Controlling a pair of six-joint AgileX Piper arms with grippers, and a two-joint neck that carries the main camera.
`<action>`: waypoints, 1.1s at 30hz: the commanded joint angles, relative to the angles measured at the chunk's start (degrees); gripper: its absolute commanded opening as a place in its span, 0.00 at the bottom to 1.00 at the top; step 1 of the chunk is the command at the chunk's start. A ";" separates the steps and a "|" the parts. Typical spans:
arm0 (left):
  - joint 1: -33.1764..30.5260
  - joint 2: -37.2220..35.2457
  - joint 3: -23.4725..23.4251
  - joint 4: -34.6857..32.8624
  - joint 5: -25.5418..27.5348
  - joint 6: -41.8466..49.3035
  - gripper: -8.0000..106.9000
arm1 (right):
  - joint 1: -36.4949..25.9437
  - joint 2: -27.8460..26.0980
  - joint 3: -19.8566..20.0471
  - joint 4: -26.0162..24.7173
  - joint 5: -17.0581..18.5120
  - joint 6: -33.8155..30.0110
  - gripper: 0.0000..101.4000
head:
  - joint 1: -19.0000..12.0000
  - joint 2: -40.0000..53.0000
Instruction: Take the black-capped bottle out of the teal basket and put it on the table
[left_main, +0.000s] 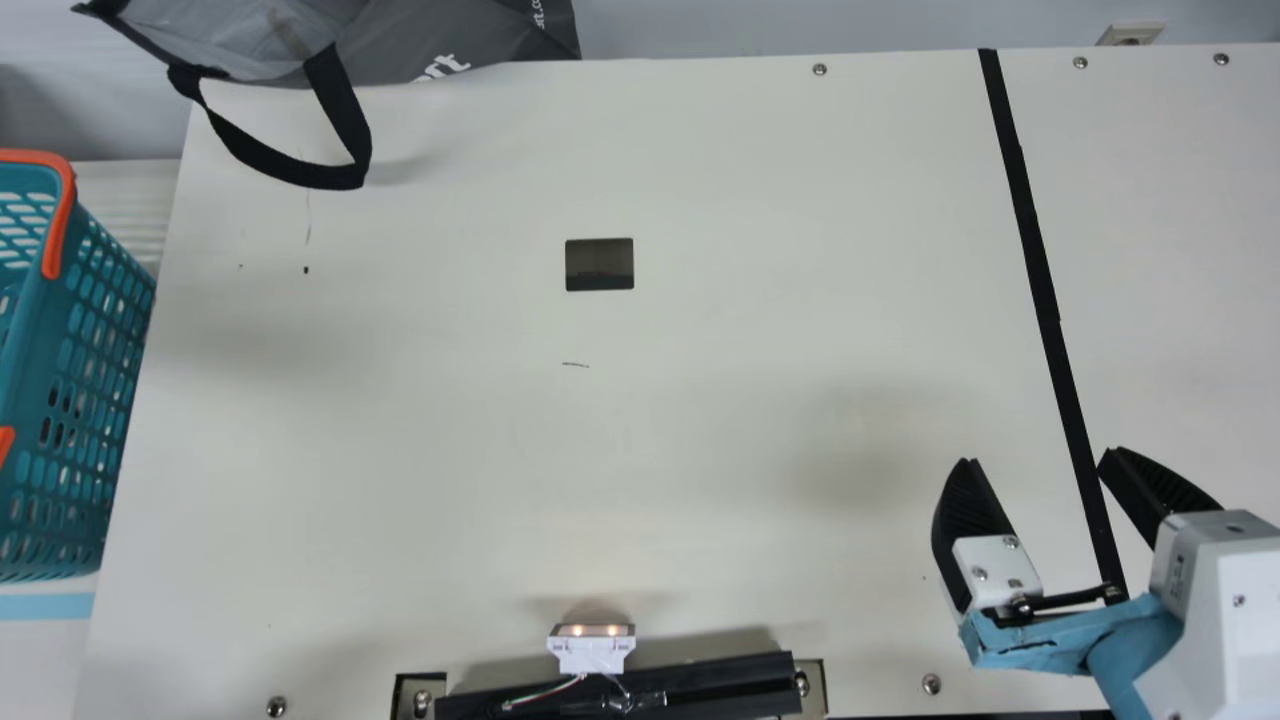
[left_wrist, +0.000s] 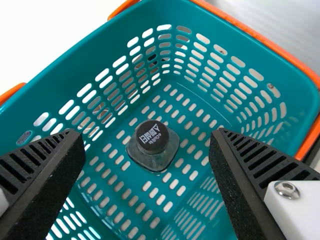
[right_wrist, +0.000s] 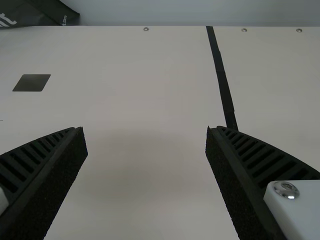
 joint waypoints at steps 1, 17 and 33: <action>-0.08 0.83 -0.12 0.53 -0.16 -0.48 1.00 | 0.00 0.00 0.00 0.00 0.00 0.00 0.90 | -0.21 0.47; 0.13 7.84 -1.83 1.47 -1.87 -1.99 1.00 | 0.00 0.00 0.00 0.00 -0.06 0.00 0.90 | -0.21 0.47; 1.43 13.91 -3.86 3.13 -3.65 -3.47 1.00 | 0.00 0.00 0.00 0.00 -0.06 0.00 0.90 | -0.21 0.47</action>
